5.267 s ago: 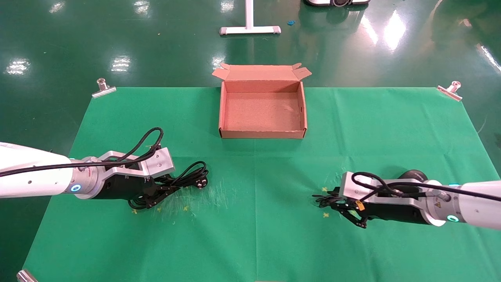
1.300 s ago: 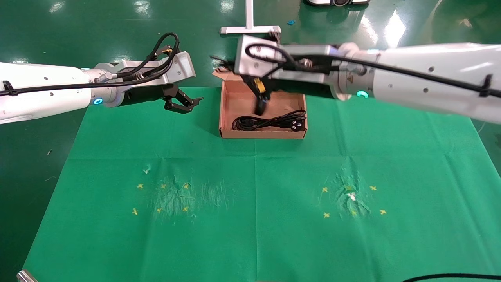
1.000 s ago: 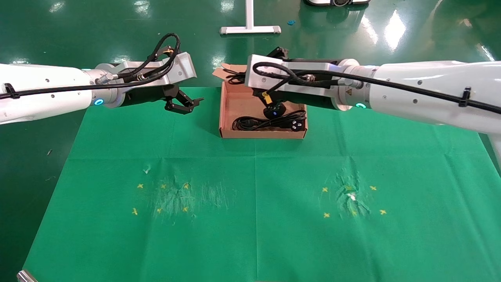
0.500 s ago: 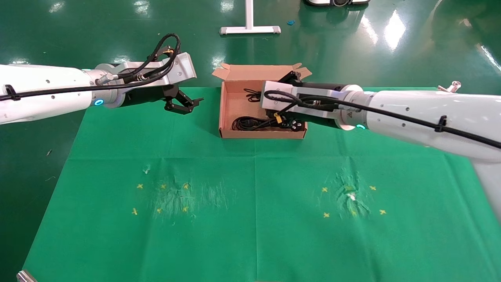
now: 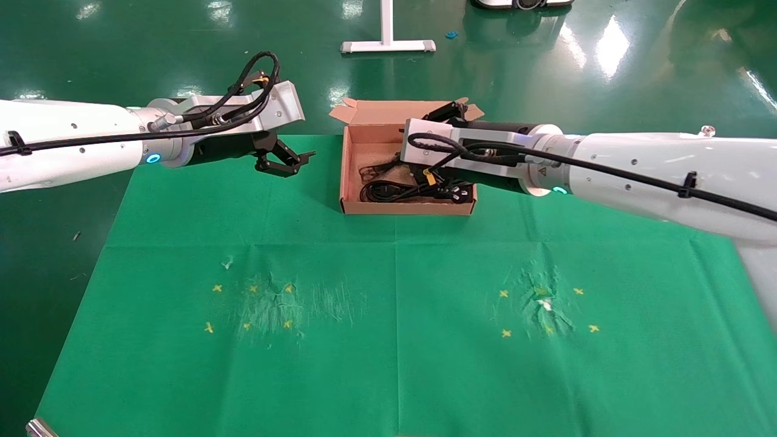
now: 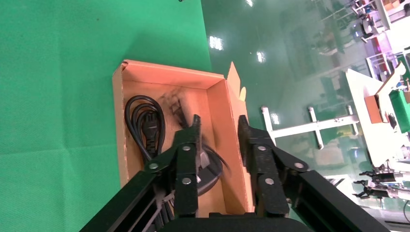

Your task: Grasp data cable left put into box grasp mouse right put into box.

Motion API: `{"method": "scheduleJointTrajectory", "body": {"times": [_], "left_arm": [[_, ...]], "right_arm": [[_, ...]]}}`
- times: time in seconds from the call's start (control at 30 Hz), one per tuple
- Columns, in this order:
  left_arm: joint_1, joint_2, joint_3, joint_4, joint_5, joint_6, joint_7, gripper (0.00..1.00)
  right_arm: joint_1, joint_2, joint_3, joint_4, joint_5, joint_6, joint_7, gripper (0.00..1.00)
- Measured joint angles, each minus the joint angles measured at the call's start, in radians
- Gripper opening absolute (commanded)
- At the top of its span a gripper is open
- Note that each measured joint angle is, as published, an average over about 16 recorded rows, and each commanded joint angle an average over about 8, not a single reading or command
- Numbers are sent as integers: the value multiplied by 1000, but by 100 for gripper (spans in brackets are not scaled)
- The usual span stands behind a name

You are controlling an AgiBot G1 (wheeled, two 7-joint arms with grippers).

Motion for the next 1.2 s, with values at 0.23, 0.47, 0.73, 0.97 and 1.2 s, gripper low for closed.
{"method": "scheduleJointTrajectory", "body": {"times": [0.23,0.47,0.73,0.97,1.2], "left_arm": [[0,0,0,1,0,0,0,100],[0,0,0,1,0,0,0,100],[0,0,0,1,0,0,0,100],[0,0,0,1,0,0,0,100],[7,-3,-10,-3,-9,10,0,100]], "right_arm": [[-10,17,11,6,39,-22,4,100],[-39,61,37,18,137,-75,13,100],[-88,131,79,37,292,-157,27,100],[-130,192,116,53,429,-230,40,100],[-173,254,153,70,566,-303,53,100]]}}
